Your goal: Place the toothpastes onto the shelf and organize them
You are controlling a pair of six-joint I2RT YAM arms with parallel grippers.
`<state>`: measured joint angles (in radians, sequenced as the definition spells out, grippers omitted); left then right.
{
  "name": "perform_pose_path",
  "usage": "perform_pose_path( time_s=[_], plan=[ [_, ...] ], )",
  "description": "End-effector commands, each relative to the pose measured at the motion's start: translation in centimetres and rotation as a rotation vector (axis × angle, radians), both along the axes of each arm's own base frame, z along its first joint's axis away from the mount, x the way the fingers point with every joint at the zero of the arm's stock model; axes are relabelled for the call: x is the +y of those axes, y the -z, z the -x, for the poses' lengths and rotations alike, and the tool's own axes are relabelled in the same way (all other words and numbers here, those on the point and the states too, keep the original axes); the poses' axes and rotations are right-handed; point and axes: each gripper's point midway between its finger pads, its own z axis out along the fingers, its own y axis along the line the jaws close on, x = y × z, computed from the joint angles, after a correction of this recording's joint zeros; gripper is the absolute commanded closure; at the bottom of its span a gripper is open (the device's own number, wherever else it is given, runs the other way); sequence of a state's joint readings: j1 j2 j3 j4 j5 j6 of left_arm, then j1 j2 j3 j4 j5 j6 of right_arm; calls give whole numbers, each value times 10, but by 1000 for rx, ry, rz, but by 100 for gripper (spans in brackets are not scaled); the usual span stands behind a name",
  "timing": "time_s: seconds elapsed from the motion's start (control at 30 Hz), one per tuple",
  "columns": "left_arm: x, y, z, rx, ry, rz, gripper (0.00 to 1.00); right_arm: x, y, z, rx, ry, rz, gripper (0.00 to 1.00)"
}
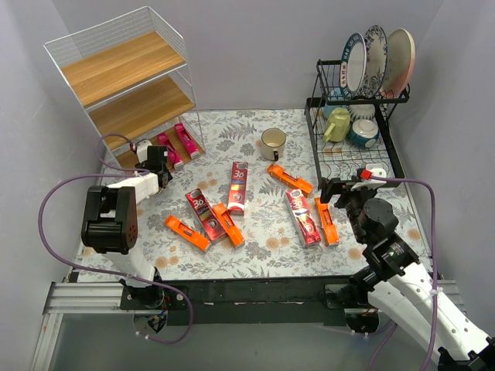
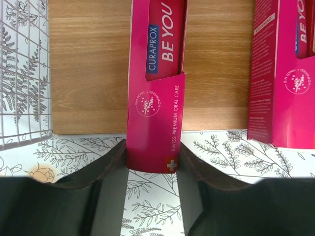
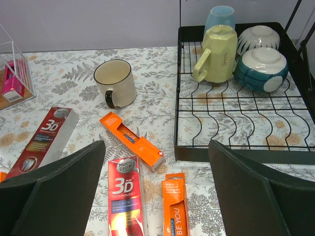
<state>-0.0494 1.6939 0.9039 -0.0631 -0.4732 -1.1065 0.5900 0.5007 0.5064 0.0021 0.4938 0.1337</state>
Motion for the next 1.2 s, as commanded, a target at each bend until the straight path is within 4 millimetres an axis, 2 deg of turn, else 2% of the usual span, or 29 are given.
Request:
perform_pose_path(
  time_s=[0.0,0.17,0.2,0.3,0.33,0.4,0.43,0.5,0.53,0.57,0.63,0.7,0.73,0.8,0.83,1.03,1.17],
  plan=[
    [4,-11,-15,-49,-31,25,58,1,-8,-2,-34,-2,-17,5],
    [0,-14,-11,-46,-40,58,45,1,-9,-2,-35,-1,-18,6],
    [-1,-17,-10,-51,-41,66,40,1,-9,-1,-35,-4,-18,5],
    [-7,-29,-4,-68,-42,103,32,1,-9,-1,-36,-5,-19,5],
    [-9,-36,2,-67,-47,113,25,1,-9,-1,-36,-5,-19,5],
    [-14,-46,6,-77,-53,135,20,3,-9,-1,-35,-10,-20,5],
    [-18,-47,14,-53,-59,138,16,3,-9,-1,-33,-11,-19,5],
    [-25,-60,21,-76,-80,186,12,4,-8,-1,-32,-18,-17,5],
    [-25,-56,34,-29,-99,196,11,5,-8,-1,-31,-22,-16,5],
    [-28,-65,41,-46,-113,220,10,5,-8,-2,-30,-21,-14,5],
    [-34,-57,64,-2,-141,259,10,5,-9,-1,-31,-24,-15,5],
    [-36,-63,79,-11,-186,280,10,5,-8,-2,-28,-24,-15,5],
    [-37,-56,96,48,-202,265,10,6,-8,-2,-28,-25,-15,5],
    [-38,-57,113,67,-225,242,11,6,-8,-2,-26,-25,-13,5],
    [-39,-52,128,105,-255,243,11,7,-7,-2,-23,-27,-11,5],
    [-76,-43,168,129,-260,360,14,7,-4,-3,-14,-27,-6,5],
    [-83,-23,189,158,-275,385,16,8,-2,-4,-9,-27,-4,5]
  ],
)
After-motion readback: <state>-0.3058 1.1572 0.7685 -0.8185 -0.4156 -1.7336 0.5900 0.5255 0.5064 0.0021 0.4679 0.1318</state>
